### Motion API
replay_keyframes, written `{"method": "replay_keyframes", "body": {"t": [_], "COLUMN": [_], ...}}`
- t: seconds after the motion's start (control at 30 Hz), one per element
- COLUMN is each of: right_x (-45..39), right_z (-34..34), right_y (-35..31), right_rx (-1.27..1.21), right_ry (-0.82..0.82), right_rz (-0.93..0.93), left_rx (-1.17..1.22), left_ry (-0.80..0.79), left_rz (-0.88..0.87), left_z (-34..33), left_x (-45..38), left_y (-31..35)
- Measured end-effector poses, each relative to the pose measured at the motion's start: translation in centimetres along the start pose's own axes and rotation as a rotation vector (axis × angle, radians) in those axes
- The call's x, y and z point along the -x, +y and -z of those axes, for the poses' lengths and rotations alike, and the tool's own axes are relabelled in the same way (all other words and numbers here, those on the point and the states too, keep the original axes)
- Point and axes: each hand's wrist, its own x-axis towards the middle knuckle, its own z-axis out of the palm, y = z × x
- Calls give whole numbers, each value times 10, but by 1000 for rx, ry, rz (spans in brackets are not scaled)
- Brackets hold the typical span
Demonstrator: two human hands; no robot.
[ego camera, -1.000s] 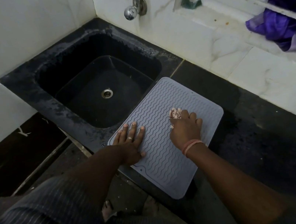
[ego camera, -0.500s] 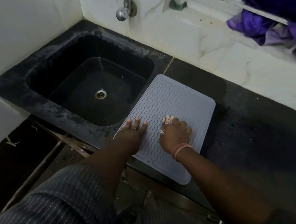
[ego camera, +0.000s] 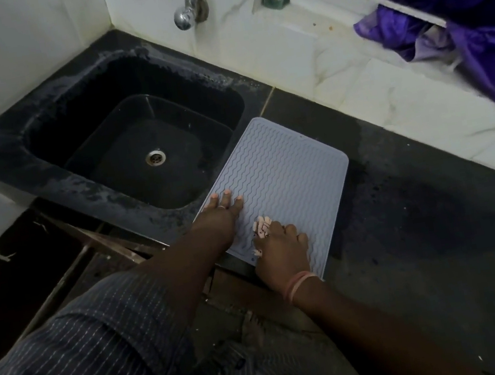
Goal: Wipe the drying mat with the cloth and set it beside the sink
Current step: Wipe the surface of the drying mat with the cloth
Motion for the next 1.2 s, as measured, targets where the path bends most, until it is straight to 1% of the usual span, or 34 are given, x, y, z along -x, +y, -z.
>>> {"method": "replay_keyframes", "body": {"t": [0.1,0.17,0.23,0.27,0.33,0.4,0.43,0.47,0.5,0.57,0.63,0.67,0.73,0.8,0.87,0.97,1.07,1.13,1.2], "right_x": [11,12,8,5,0,1,4,5,5,5,4,2,-5,-13,-20,-28,-42,-53,-65], "right_z": [0,3,9,9,6,7,9,8,6,-3,-12,-13,-9,-5,0,3,7,12,19], "right_y": [-5,-3,3,8,13,12,8,5,2,-5,-15,-18,-21,-15,-3,21,42,49,55], "right_rx": [-48,-98,-325,-471,-656,-705,-681,-651,-598,-395,-147,-77,-12,61,135,236,329,379,398], "right_ry": [-34,-116,-186,-166,14,240,325,358,323,171,86,84,84,97,100,145,175,191,206], "right_rz": [-12,-14,-82,-94,-114,-200,-226,-193,-109,84,150,154,166,256,380,601,794,836,830], "left_rx": [31,57,66,76,94,95,92,86,78,59,47,42,37,39,30,-13,-50,-65,-68], "left_ry": [26,70,129,159,205,219,215,208,197,161,121,114,111,90,69,70,22,-6,-1], "left_rz": [-23,-50,-81,-94,-107,-110,-109,-108,-110,-109,-95,-87,-73,-66,-63,-56,-41,-20,9], "left_z": [0,-2,-6,-8,-14,-19,-19,-19,-18,-15,-15,-15,-14,-9,-4,0,7,13,15], "left_x": [2,7,13,17,23,25,25,25,24,23,23,23,24,25,26,28,30,30,28], "left_y": [-4,-6,-9,-11,-13,-15,-15,-15,-15,-14,-12,-12,-10,-7,-6,-4,4,8,12]}}
